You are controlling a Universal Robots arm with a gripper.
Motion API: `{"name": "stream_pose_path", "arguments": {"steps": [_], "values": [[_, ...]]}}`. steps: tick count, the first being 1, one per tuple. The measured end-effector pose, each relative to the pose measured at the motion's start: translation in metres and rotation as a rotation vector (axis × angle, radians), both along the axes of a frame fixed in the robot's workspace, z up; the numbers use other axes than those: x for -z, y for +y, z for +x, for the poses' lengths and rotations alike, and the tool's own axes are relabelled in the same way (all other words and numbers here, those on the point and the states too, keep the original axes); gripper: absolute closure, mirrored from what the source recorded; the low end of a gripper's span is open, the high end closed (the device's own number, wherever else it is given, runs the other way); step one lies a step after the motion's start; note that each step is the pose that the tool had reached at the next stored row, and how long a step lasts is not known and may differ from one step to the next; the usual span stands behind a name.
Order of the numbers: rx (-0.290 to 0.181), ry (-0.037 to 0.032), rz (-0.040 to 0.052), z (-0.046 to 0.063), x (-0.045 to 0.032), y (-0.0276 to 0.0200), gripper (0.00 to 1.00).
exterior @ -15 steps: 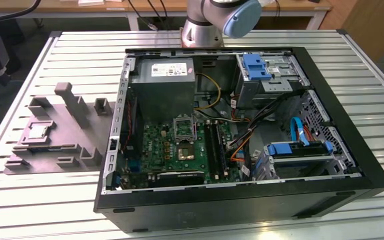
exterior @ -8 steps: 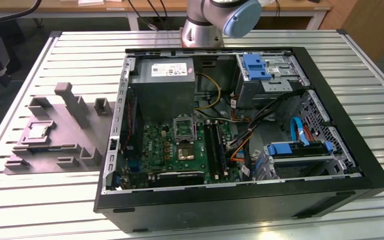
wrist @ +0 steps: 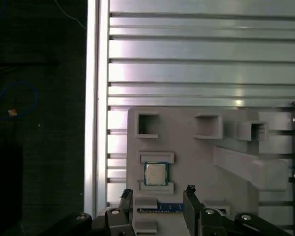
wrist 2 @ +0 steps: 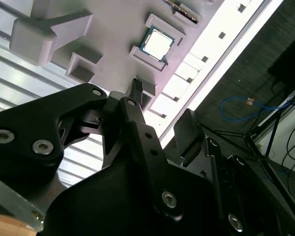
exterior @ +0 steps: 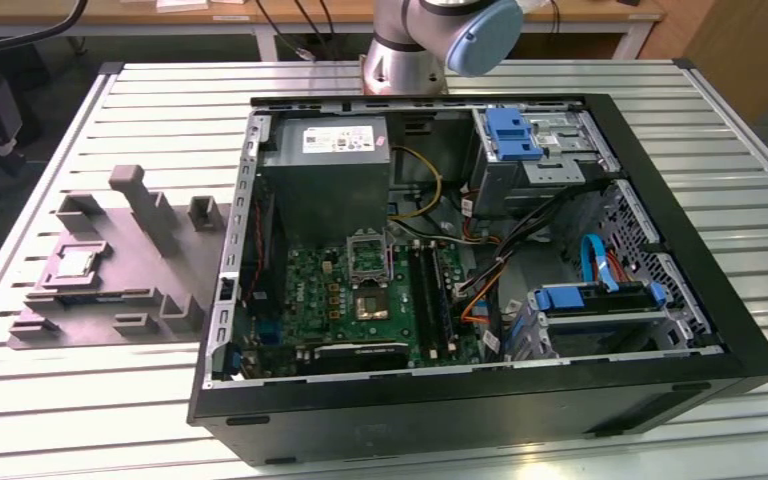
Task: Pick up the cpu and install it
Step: 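Pick up the cpu and move it towards the insertion slot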
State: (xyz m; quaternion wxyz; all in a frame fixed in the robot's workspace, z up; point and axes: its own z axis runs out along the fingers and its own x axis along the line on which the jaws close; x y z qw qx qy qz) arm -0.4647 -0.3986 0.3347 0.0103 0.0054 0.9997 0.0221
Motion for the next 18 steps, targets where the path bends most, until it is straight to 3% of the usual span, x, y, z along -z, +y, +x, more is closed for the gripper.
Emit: {"name": "stream_pose_path", "arguments": {"steps": [18], "values": [[0.0,0.0,0.0,0.0,0.0095,0.0,0.47]]}}
